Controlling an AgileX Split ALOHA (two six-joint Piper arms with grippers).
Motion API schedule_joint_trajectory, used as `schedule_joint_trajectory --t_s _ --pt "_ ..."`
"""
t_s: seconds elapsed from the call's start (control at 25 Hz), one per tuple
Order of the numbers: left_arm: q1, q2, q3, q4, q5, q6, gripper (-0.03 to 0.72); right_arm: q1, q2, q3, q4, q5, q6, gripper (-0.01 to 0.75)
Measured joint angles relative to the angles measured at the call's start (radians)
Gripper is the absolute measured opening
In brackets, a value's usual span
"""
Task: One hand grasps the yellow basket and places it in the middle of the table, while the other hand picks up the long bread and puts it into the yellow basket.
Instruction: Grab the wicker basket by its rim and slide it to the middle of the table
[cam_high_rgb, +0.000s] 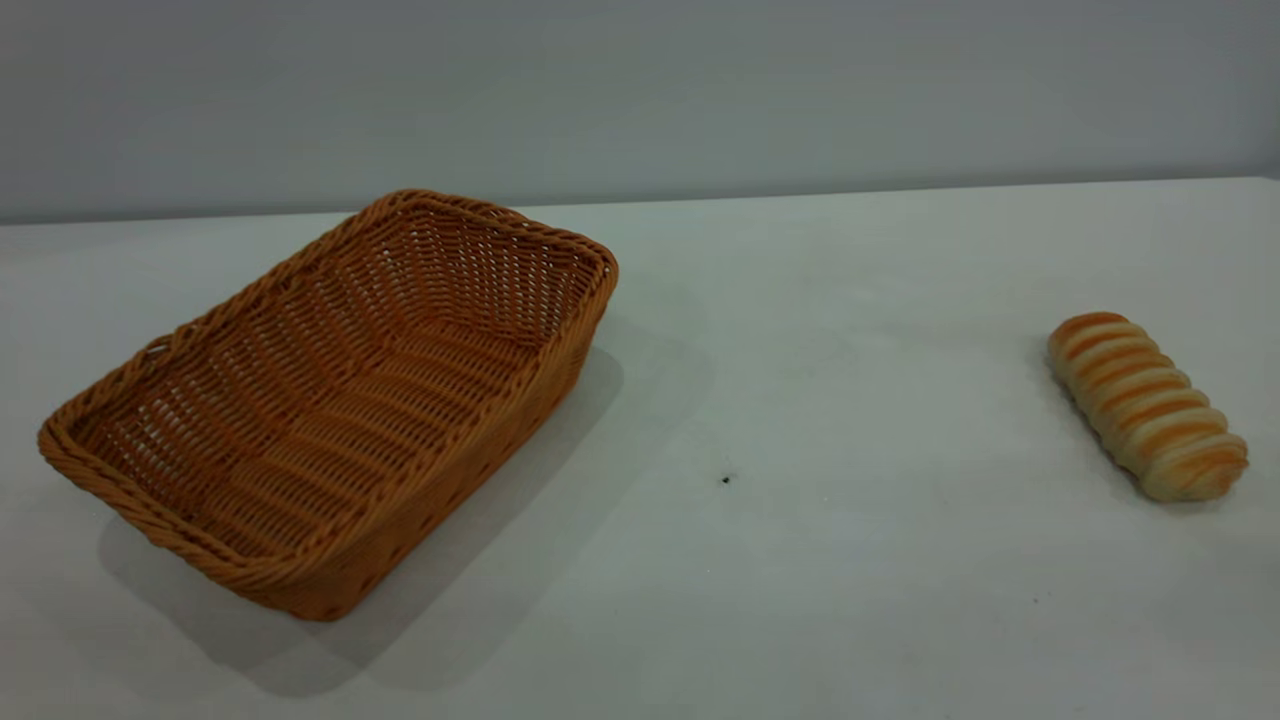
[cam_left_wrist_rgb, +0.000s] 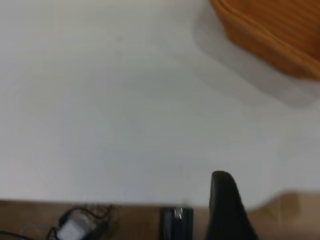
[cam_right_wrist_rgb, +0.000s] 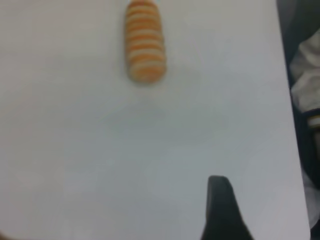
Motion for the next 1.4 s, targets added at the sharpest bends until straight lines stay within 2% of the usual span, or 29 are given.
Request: schedule_joint_trajectory --t_s 0.24,0.32,0.6,0.84,1.0,1.16,1.4 --pt "0.0 0.171 -0.001 0.024 -0.22 -0.103 0.44 0.002 0.095 -0.026 0.042 -0.122 0.031 0.507" --pt "0.0 0.244 -0.001 0.025 -0.28 -0.144 0.431 0.027 0.115 -0.026 0.058 -0.141 0.032 0.507" --pt "0.0 0.529 -0.003 0.025 -0.478 -0.302 0.422 0.115 0.141 -0.027 0.056 -0.151 0.031 0.507" --pt "0.0 0.779 -0.005 0.026 -0.614 -0.491 0.422 0.14 0.143 -0.027 0.055 -0.149 0.031 0.507" --pt "0.0 0.931 -0.022 0.026 -0.643 -0.61 0.422 0.165 0.143 -0.027 0.055 -0.14 0.031 0.507" --pt "0.0 1.054 -0.087 0.014 -0.633 -0.634 0.422 0.183 0.143 -0.027 0.056 -0.136 0.03 0.507" --pt "0.0 1.187 -0.211 -0.075 -0.555 -0.63 0.422 0.189 0.143 -0.027 0.06 -0.13 0.03 0.507"
